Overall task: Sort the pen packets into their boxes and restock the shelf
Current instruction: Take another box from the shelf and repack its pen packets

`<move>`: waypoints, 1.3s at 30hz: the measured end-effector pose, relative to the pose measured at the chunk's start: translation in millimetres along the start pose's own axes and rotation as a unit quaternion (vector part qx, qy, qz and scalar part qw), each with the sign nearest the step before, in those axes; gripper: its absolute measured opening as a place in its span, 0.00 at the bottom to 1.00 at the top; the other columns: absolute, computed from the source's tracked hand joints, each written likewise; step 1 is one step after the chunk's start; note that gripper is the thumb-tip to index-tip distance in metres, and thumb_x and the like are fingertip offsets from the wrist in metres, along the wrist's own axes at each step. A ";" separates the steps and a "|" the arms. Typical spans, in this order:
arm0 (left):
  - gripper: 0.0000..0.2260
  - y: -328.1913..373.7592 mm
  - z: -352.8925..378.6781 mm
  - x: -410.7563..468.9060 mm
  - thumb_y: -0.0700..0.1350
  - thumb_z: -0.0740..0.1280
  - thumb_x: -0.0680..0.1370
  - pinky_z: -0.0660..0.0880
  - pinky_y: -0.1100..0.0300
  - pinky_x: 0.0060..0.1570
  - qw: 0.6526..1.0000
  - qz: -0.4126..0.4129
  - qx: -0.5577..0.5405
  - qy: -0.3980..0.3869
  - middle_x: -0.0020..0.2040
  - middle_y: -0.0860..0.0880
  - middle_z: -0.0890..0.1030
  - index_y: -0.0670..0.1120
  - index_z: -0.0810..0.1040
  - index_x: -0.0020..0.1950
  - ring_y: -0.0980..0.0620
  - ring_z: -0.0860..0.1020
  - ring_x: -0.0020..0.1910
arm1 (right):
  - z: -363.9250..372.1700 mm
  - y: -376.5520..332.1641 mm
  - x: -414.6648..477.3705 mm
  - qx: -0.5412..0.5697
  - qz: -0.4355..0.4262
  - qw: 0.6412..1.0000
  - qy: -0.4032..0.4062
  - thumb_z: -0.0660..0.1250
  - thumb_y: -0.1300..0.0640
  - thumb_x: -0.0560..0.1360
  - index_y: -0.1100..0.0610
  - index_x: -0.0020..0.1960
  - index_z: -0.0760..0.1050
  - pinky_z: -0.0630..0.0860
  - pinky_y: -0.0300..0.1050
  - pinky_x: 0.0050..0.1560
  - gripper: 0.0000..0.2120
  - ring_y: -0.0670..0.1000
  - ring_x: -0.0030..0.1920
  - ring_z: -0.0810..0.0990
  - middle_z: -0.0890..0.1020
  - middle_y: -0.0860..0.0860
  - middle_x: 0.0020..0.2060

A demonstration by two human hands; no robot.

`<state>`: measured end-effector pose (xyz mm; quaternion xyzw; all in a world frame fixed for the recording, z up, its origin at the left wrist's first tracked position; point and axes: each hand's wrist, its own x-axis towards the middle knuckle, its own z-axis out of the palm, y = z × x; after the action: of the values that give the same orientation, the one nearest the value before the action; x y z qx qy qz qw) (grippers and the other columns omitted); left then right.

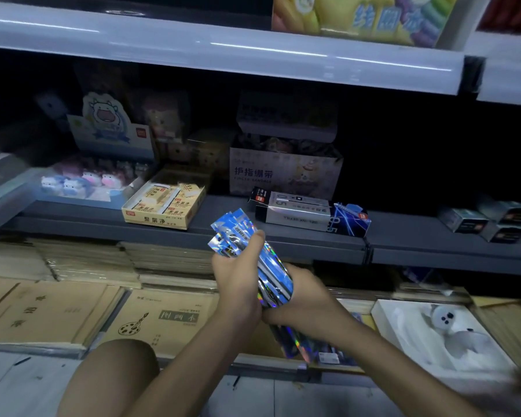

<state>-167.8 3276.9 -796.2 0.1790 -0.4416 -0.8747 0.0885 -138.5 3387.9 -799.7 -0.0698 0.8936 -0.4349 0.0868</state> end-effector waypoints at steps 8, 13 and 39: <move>0.05 5.6 -8.7 0.7 0.38 0.76 0.75 0.80 0.56 0.37 0.997 -0.056 0.035 -0.044 0.39 0.42 0.83 0.42 0.81 0.47 0.47 0.81 0.34 | 27.4 10.7 3.1 0.053 -0.020 0.996 0.066 0.67 0.46 0.59 0.52 0.38 0.75 0.72 0.45 0.35 0.12 0.41 0.31 0.74 0.78 0.45 0.29; 0.15 17.7 -19.1 0.0 0.38 0.77 0.74 0.83 0.53 0.49 0.985 -0.062 0.034 -0.157 0.48 0.40 0.86 0.34 0.82 0.58 0.46 0.85 0.46 | 32.4 5.5 5.1 0.109 -0.042 0.992 0.043 0.69 0.61 0.69 0.55 0.34 0.69 0.65 0.46 0.34 0.09 0.45 0.31 0.68 0.70 0.46 0.27; 0.10 22.5 -14.1 22.9 0.32 0.70 0.78 0.78 0.54 0.41 0.990 0.042 0.096 -0.097 0.29 0.48 0.73 0.44 0.74 0.42 0.50 0.73 0.29 | 27.7 -30.0 46.4 0.096 0.021 0.993 -0.064 0.73 0.58 0.59 0.56 0.37 0.78 0.79 0.44 0.40 0.08 0.46 0.34 0.81 0.82 0.46 0.30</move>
<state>-183.5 3246.0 -791.3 0.0823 -0.5374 -0.8368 0.0641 -176.3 3339.1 -797.3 -0.0706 0.8416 -0.5112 0.1595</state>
